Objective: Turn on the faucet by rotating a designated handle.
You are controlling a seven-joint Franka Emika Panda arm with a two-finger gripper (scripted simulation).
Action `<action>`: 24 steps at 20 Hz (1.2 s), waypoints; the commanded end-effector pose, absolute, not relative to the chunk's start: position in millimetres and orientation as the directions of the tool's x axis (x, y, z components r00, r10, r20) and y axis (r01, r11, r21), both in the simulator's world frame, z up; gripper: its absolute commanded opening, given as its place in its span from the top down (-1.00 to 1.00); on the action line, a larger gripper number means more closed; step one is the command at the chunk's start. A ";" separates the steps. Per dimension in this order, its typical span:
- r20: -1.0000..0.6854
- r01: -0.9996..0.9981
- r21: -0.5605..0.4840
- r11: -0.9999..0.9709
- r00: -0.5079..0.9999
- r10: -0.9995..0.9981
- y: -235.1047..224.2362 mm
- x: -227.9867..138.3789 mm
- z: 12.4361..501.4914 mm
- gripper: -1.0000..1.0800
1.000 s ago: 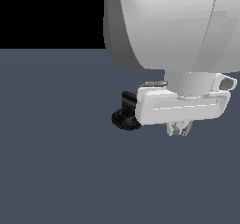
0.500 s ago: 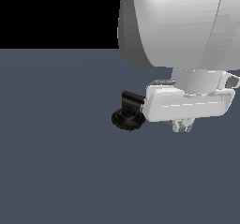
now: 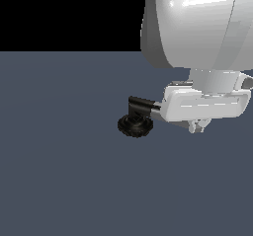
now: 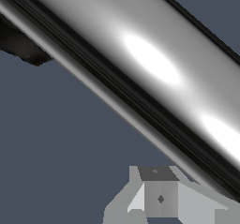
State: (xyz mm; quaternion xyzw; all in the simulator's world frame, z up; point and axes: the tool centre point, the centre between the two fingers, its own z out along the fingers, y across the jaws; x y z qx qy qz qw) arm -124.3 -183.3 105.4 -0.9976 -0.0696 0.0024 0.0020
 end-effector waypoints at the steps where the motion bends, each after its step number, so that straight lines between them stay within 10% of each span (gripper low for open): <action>1: 0.001 0.160 -0.002 -0.987 0.987 0.160 -180.5 -109.3 105.2 1.00; 24: 0.000 0.153 -0.001 -0.988 0.988 0.153 -225.7 -45.1 104.5 1.00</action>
